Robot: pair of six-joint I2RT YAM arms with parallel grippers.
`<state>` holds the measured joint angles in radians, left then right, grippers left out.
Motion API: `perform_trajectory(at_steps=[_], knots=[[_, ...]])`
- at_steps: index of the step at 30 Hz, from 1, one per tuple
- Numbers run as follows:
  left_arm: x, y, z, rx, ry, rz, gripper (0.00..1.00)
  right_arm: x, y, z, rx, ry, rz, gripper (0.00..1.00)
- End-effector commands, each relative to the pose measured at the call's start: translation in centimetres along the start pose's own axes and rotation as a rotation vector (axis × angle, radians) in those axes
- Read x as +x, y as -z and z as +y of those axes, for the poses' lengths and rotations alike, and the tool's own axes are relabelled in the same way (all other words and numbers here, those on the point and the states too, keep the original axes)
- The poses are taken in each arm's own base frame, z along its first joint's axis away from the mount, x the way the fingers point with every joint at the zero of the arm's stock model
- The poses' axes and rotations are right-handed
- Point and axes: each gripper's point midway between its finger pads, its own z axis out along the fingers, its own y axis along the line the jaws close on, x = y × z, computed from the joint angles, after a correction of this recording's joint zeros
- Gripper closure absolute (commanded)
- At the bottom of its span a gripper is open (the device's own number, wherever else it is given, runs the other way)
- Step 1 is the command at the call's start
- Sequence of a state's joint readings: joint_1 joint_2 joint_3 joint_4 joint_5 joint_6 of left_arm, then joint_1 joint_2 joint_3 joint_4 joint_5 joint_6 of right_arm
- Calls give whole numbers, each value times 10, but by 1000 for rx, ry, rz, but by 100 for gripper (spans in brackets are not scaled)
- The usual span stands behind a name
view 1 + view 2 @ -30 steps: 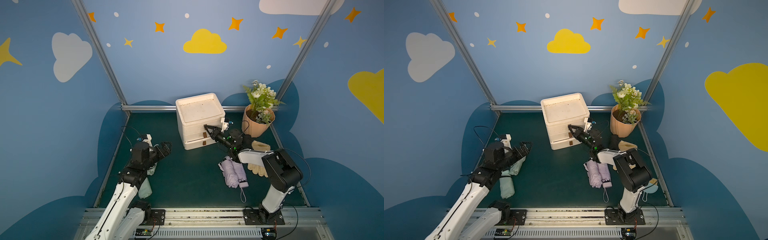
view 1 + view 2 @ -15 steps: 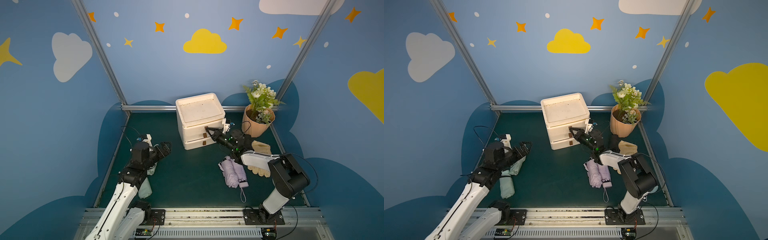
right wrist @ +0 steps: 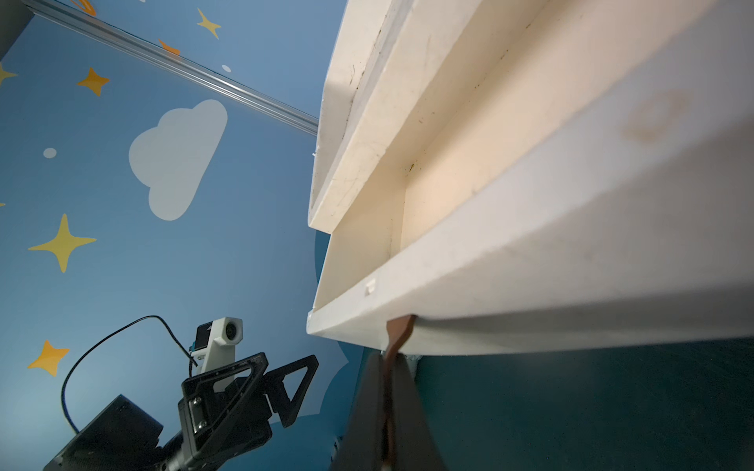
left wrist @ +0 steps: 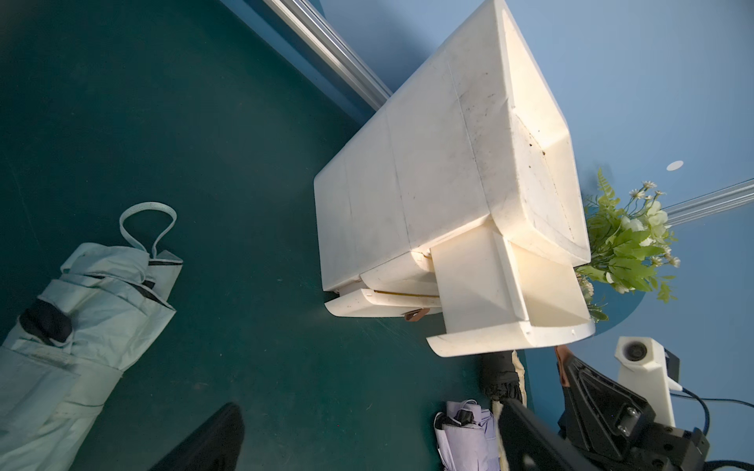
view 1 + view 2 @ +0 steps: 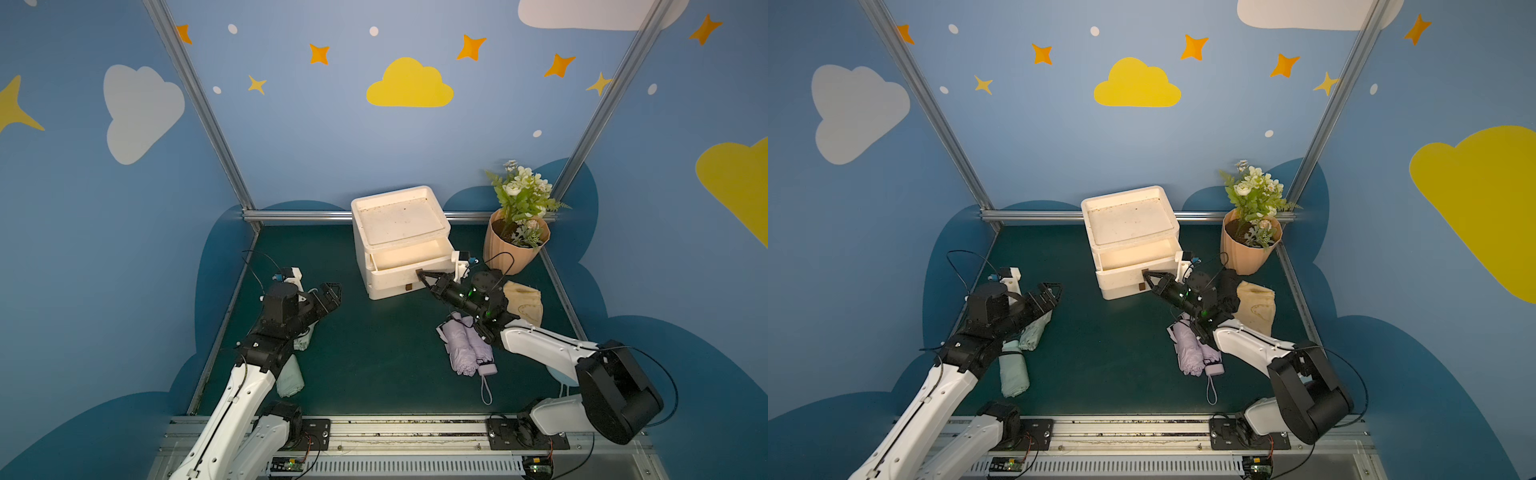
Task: Place the umbrella in the drawer by color
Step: Open the drawer in the storage box.
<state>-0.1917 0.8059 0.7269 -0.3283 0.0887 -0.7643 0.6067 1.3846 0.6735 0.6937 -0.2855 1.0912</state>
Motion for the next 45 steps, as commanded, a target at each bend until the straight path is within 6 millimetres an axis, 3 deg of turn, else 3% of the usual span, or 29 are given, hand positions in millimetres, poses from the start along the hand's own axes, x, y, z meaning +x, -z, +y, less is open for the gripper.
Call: perform_trajectory(at_steps=[1,4,20,28,38,41,45], knots=[[-8,6,0,-31,-38,-20,0,12,9,16,-44,25,25,100],[-9,8,1,-43,-52,-22,0,21,14,13,-10,35,45,100],[-11,10,8,-88,-77,-24,0,26,35,-3,101,49,39,99],[-10,11,14,-141,-148,4,0,27,36,-15,156,64,52,70],[-7,9,30,-234,-205,65,0,23,50,-11,203,144,54,40],[-8,10,33,-264,-226,103,0,17,60,-4,211,202,33,29],[-9,11,37,-322,-274,180,0,0,83,17,244,408,8,18]])
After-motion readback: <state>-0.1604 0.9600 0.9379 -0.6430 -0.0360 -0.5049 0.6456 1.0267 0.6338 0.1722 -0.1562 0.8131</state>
